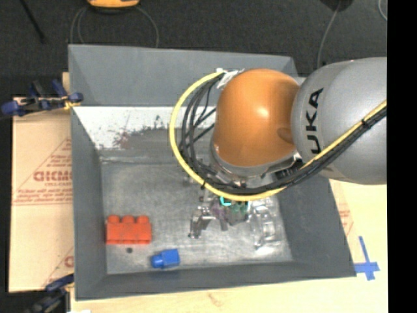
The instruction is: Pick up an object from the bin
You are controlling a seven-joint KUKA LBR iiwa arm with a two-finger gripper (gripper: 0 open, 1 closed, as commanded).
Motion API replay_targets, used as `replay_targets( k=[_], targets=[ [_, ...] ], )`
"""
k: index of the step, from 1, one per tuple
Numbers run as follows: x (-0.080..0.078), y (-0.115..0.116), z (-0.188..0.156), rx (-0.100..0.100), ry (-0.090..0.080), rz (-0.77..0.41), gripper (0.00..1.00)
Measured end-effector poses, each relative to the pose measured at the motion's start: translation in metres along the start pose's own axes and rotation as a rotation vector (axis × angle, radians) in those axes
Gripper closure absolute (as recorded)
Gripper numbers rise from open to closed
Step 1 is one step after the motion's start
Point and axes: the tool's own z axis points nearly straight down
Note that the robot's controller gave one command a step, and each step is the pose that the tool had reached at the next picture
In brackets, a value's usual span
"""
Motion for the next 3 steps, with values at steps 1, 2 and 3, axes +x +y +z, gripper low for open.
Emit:
replay_targets(
  k=[1,2,3],
  targets=[
    [0.022,0.026,0.155,-0.002,-0.023,-0.156,0.0],
    [0.027,0.026,0.16,-0.001,-0.007,-0.154,1.0],
    [0.016,0.025,0.013,-0.001,-0.016,-0.135,1.0]
  ],
)
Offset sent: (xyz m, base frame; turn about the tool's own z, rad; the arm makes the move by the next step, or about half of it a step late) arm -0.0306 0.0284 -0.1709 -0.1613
